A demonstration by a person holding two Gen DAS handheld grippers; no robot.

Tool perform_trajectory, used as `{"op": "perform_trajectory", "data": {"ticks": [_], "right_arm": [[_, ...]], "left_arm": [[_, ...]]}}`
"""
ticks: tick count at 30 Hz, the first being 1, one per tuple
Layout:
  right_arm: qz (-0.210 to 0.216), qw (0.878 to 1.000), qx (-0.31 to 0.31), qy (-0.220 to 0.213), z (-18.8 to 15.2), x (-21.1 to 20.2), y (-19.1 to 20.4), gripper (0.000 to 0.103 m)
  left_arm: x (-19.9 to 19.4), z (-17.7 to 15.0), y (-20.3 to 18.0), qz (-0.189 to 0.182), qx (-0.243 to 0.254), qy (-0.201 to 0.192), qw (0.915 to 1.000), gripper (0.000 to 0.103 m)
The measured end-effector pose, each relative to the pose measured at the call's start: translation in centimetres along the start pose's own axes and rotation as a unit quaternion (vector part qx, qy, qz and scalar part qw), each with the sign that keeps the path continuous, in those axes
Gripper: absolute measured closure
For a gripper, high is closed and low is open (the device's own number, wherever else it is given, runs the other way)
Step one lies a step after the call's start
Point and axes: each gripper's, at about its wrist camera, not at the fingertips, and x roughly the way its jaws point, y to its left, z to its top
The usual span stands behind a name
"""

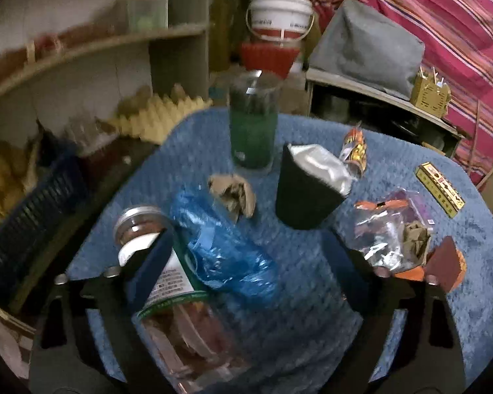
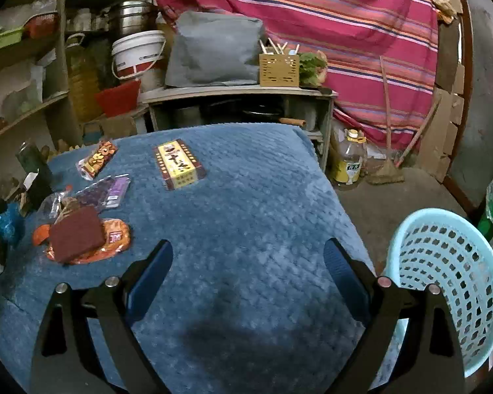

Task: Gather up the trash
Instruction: 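Move both tools back over the table, then grasp the blue plastic bag with the left tool while the right grasps the brown pad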

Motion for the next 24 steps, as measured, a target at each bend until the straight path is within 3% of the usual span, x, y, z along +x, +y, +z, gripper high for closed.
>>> {"op": "perform_trajectory", "data": {"ticks": [5,10,15,19,24], "right_arm": [[0.002,1.000,-0.010,0.001,0.4,0.2,1.4,0.012],[0.008,1.000,-0.019,0.005,0.7,0.6,2.8,0.012],[0.015,0.999,-0.038,0.012,0.7,1.3,4.8,0.012],[0.025,0.999,-0.045,0.017,0.7,1.9,6.2,0.012],[0.041,0.997,-0.058,0.018,0.9,2.3,8.3,0.012]], "left_arm": [[1.0,-0.5,0.0,-0.002,0.017,0.010,0.9998,0.029],[2.2,-0.9,-0.7,-0.002,0.046,0.027,0.9986,0.056],[2.9,-0.9,-0.7,-0.007,0.052,0.042,0.9977,0.068],[3.1,-0.6,-0.6,-0.013,0.050,0.046,0.9976,0.089],[2.4,-0.4,-0.5,-0.032,0.035,0.046,0.9978,0.099]]}}
